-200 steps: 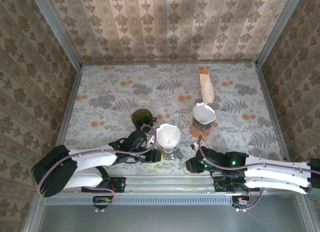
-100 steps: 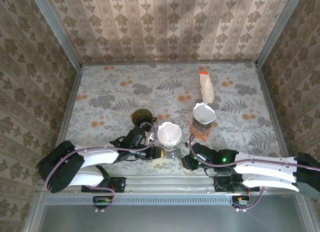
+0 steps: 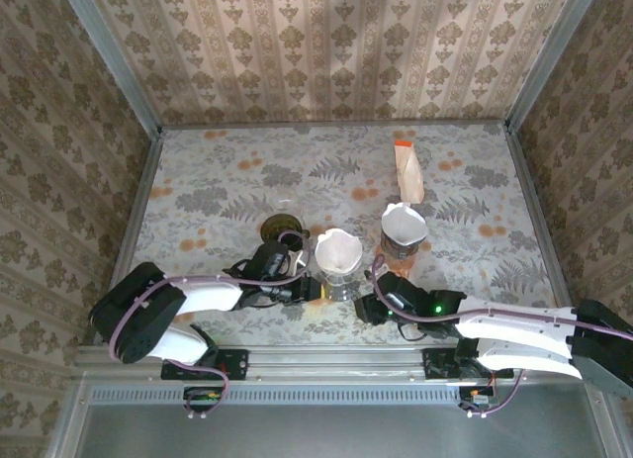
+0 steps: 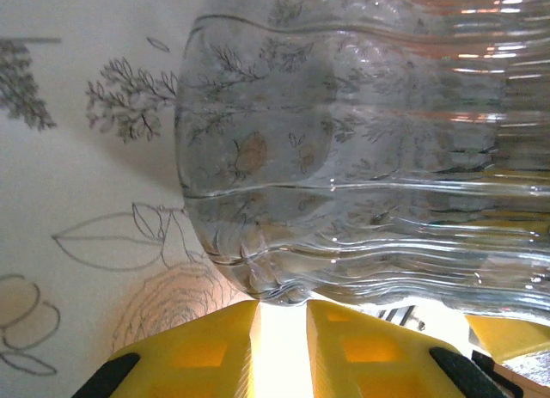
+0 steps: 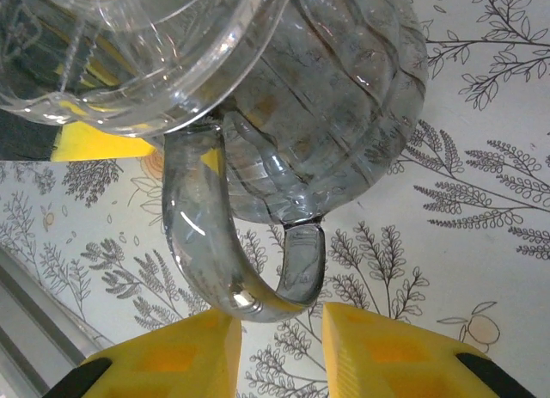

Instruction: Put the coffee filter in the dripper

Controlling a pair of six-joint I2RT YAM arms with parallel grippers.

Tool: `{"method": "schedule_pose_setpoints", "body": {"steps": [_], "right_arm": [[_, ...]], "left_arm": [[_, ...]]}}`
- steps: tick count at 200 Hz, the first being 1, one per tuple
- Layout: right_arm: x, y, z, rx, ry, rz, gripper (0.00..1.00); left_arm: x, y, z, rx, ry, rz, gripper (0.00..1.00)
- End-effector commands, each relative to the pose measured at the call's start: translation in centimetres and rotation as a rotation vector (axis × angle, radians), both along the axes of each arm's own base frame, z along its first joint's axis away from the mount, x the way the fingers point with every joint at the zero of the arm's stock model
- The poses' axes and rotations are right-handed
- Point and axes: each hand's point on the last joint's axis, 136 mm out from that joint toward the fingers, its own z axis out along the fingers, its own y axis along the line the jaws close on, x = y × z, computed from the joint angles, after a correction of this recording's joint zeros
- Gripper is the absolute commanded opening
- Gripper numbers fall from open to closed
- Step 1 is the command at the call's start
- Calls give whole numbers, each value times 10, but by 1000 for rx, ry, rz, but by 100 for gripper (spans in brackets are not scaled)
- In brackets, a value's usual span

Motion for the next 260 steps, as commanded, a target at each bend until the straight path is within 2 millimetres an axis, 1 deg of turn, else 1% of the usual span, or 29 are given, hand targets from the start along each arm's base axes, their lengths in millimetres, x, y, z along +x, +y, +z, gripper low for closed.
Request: {"method": "schedule_pose_setpoints", "body": {"steps": [1, 36, 58, 80, 104, 130, 156, 194, 225, 260], "right_arm": [[12, 2, 4, 17, -47, -19, 32], [24, 2, 5, 14, -63, -50, 31], [30, 2, 3, 11, -75, -70, 30], [38, 2, 6, 19, -91, -100, 30], [44, 1, 6, 20, -105, -126, 30], [49, 2, 7, 25, -120, -144, 30], [53, 2, 8, 34, -133, -155, 29], [57, 4, 9, 37, -142, -165, 30], [62, 7, 9, 37, -153, -178, 29], [70, 14, 10, 44, -164, -188, 30]], "left_arm": [[18, -13, 21, -68, -70, -5, 23], [32, -18, 27, -76, -96, 7, 23], [37, -21, 28, -80, -105, 9, 23], [40, -21, 28, -81, -108, 21, 23], [39, -17, 28, -70, -104, 29, 23], [38, -14, 32, -59, -112, 36, 23], [35, -12, 41, -64, -118, 44, 25], [29, -8, 54, -54, -128, 61, 26], [23, 4, 66, -34, -154, 101, 25], [21, 35, 78, 30, -197, 203, 26]]}}
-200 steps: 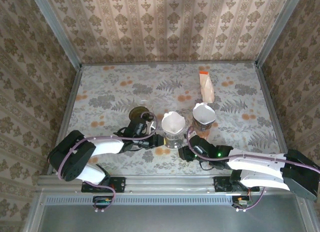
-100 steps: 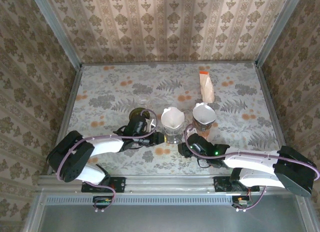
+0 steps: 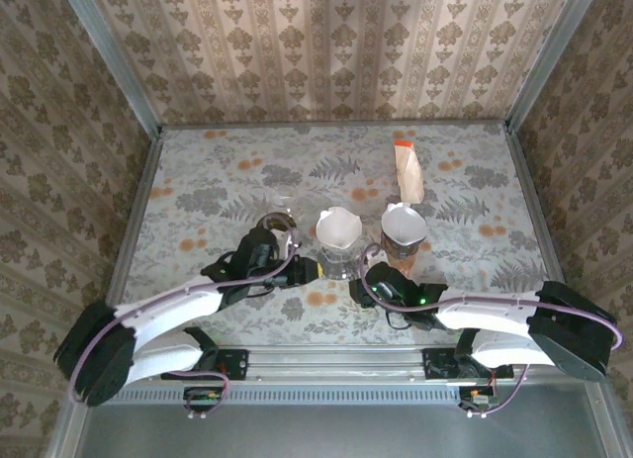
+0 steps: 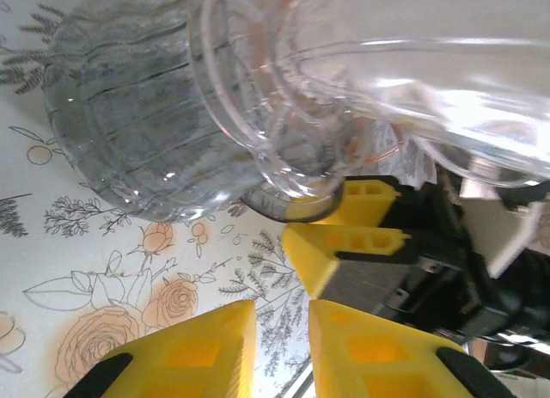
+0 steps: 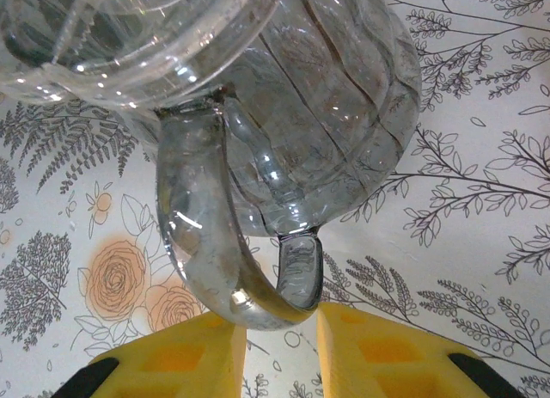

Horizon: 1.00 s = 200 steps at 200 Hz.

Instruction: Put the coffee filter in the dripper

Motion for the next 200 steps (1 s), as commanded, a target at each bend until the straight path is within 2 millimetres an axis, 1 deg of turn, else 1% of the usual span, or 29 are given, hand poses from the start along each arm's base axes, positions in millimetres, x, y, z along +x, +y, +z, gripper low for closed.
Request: {"method": "schedule_pose_setpoints", "body": {"steps": [1, 30, 53, 60, 66, 68, 71, 126, 153, 200], "right_arm": [[17, 10, 15, 38, -53, -39, 30], [26, 16, 15, 45, -63, -51, 29], [35, 23, 13, 42, -68, -54, 29], [37, 25, 13, 44, -69, -55, 29], [40, 27, 17, 54, -79, -57, 29], [41, 27, 11, 40, -69, -56, 29], [42, 28, 9, 35, -66, -58, 29], [69, 37, 4, 34, -70, -82, 29], [83, 41, 0, 31, -63, -84, 29], [102, 49, -10, 33, -44, -90, 28]], "left_arm": [[-2, 28, -6, 90, 9, 103, 25], [-4, 57, -3, 130, -13, 209, 27], [-6, 70, -3, 134, -21, 248, 28], [-6, 72, -3, 135, -22, 252, 28], [-7, 73, -2, 134, -24, 255, 28], [-7, 74, -3, 135, -23, 255, 28], [-7, 75, -3, 138, -23, 256, 28], [-10, 88, -6, 136, -12, 295, 28], [-11, 93, -4, 130, -12, 310, 29], [-13, 99, -3, 137, -15, 325, 32]]}}
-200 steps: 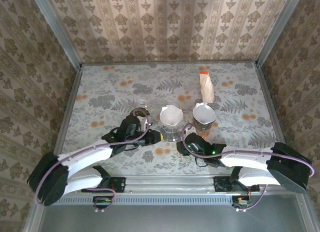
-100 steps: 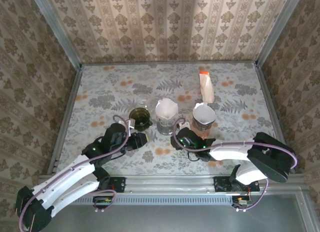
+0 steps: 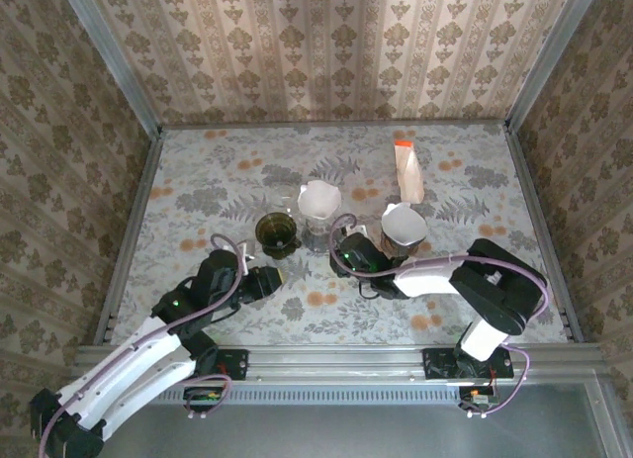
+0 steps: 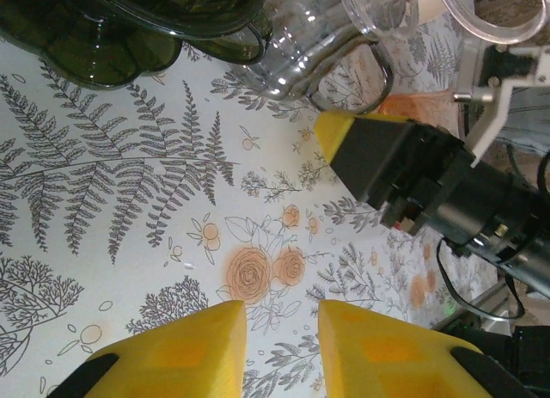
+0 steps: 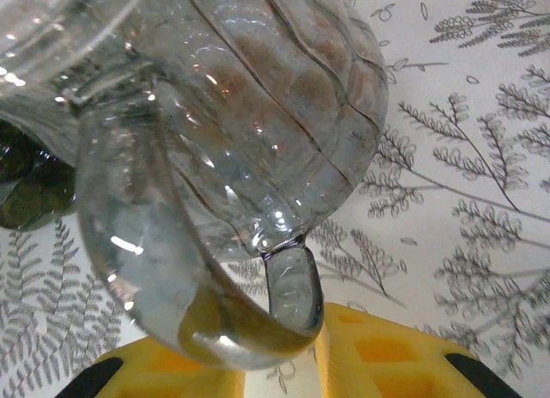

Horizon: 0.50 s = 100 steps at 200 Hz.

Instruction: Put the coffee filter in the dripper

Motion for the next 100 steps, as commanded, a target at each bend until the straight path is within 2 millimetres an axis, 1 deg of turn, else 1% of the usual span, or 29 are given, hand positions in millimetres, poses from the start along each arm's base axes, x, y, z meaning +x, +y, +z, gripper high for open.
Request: {"method": "schedule_pose_setpoints", "body": {"steps": [1, 26, 54, 85, 100], "right_arm": [[12, 11, 5, 29, -20, 18, 28], [12, 12, 7, 35, -16, 23, 29], [0, 6, 8, 45, 13, 22, 35], [-23, -8, 8, 43, 60, 22, 47], [-35, -15, 14, 50, 68, 24, 55]], "left_arm": [[-1, 9, -7, 24, 24, 33, 32], [-1, 11, -4, 26, 17, 41, 34], [1, 12, -2, 28, 10, 48, 39], [6, 15, 2, 28, -1, 62, 41], [10, 17, 6, 28, -9, 70, 42]]}}
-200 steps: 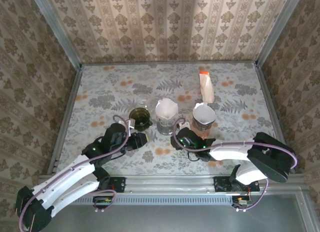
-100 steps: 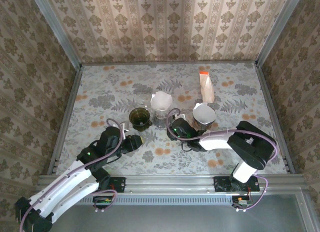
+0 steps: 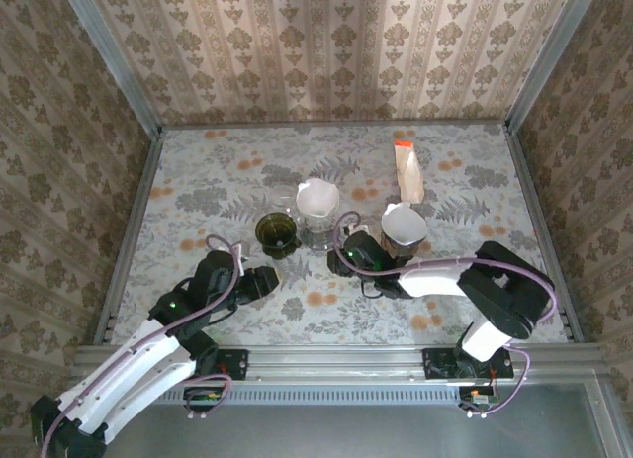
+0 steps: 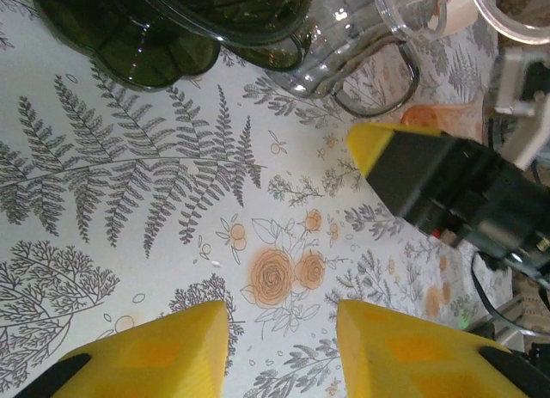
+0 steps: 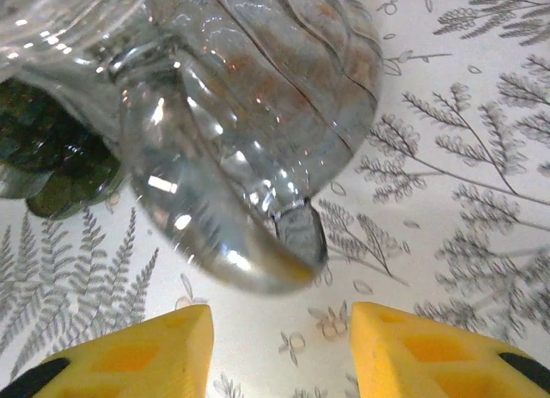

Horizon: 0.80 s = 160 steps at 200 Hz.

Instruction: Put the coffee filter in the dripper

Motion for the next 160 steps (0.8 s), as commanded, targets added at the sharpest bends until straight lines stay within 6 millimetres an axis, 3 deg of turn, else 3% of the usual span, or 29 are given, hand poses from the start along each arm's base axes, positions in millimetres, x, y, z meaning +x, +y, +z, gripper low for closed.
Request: {"method": "schedule_pose_setpoints", "body": {"steps": [1, 16, 48, 91, 124, 160], "right_arm": [[-22, -11, 4, 4, 39, 8, 55], [-34, -17, 8, 1, 45, 18, 62], [-54, -24, 42, 38, -3, 65, 67], [-69, -40, 69, 84, -48, 57, 68], [-73, -51, 75, 94, -61, 35, 69], [-77, -57, 73, 84, -58, 32, 70]], "left_arm": [[7, 4, 12, 1, -28, 17, 42], [13, 5, 14, 2, -34, 26, 43], [34, 10, 17, 27, -34, 31, 43], [96, 30, 40, 38, -114, 107, 40], [144, 44, 32, 90, -112, 142, 36], [176, 49, 20, 97, -105, 158, 38]]}}
